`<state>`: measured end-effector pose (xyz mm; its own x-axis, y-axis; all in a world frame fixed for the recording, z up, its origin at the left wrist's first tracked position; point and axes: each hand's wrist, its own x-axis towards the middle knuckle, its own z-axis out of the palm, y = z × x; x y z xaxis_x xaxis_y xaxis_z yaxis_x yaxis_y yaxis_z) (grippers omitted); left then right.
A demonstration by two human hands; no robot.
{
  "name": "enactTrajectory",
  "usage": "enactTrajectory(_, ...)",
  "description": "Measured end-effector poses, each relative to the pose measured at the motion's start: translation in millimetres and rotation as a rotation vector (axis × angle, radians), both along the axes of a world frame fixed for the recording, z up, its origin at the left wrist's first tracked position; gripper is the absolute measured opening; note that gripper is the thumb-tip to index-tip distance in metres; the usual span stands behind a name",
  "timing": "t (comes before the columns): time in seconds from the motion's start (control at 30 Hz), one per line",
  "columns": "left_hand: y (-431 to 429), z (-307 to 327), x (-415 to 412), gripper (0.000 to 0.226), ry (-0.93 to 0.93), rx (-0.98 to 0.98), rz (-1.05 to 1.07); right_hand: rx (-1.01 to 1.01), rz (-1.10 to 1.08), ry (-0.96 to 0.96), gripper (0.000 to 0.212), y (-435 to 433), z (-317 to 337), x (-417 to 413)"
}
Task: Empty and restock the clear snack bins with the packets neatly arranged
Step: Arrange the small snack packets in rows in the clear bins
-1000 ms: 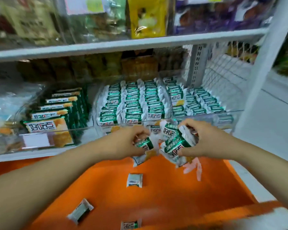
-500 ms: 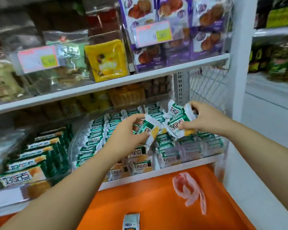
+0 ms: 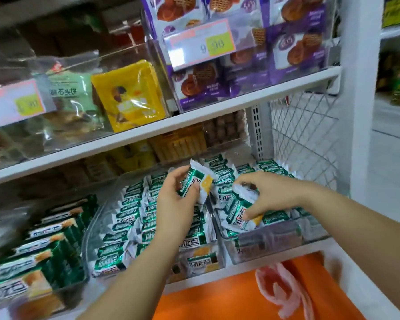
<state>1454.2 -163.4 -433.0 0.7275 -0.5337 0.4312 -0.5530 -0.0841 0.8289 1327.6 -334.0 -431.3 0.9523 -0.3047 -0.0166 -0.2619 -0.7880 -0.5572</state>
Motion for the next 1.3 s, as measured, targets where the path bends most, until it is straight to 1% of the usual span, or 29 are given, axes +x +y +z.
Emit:
enactTrajectory(0.1, -8.6, -8.7, -1.4, 0.031, -0.009, -0.027, 0.033, -0.038, -0.017, -0.019, 0.085, -0.7, -4.4, 2.4)
enactTrajectory(0.2, -8.5, -16.1, -2.5, 0.032, -0.055, -0.045, 0.058, -0.064, -0.072, -0.031, 0.090, -5.7, -10.7, 1.3)
enactTrajectory(0.4, -7.0, -23.3, -3.2, 0.034, -0.108, -0.038, 0.093, -0.050, -0.099, -0.086, 0.085, -4.6, -19.1, -3.2)
enactTrajectory(0.57, -6.1, -25.4, -3.4, 0.035, -0.111, -0.035, 0.095, 0.134, -0.105, -0.129, 0.072, 1.3, -28.4, -0.8)
enactTrajectory(0.6, -6.2, -26.1, -2.8, 0.035, -0.110, -0.032, 0.097, 0.150, -0.107, -0.123, 0.074, 2.8, -30.4, 0.1)
enactTrajectory(0.7, -7.1, -27.7, -2.3, 0.036, -0.113, -0.028, 0.097, 0.132, -0.089, -0.100, 0.096, 7.1, -32.0, 1.1)
enactTrajectory(0.73, -7.2, -27.9, -2.6, 0.036, -0.115, -0.029, 0.097, 0.123, -0.074, -0.084, 0.099, 8.3, -30.8, 1.3)
enactTrajectory(0.77, -7.3, -28.0, -2.6, 0.036, -0.119, -0.030, 0.096, 0.117, -0.061, -0.072, 0.097, 10.8, -28.2, 1.6)
enactTrajectory(0.9, -8.5, -28.4, -2.6, 0.036, -0.129, -0.030, 0.099, 0.034, -0.035, -0.041, 0.081, 17.1, -24.5, 2.6)
enactTrajectory(1.1, -7.7, -28.4, -2.3, 0.035, -0.119, -0.033, 0.101, 0.040, 0.015, -0.036, 0.074, 10.4, -17.4, -0.6)
enactTrajectory(1.2, -8.5, -29.0, -1.2, 0.036, -0.113, -0.033, 0.108, 0.071, 0.039, -0.011, 0.073, 3.5, -17.7, -0.2)
enactTrajectory(1.3, -9.3, -29.8, -0.5, 0.035, -0.119, -0.038, 0.103, 0.024, -0.010, -0.041, 0.081, 3.3, -25.2, 3.5)
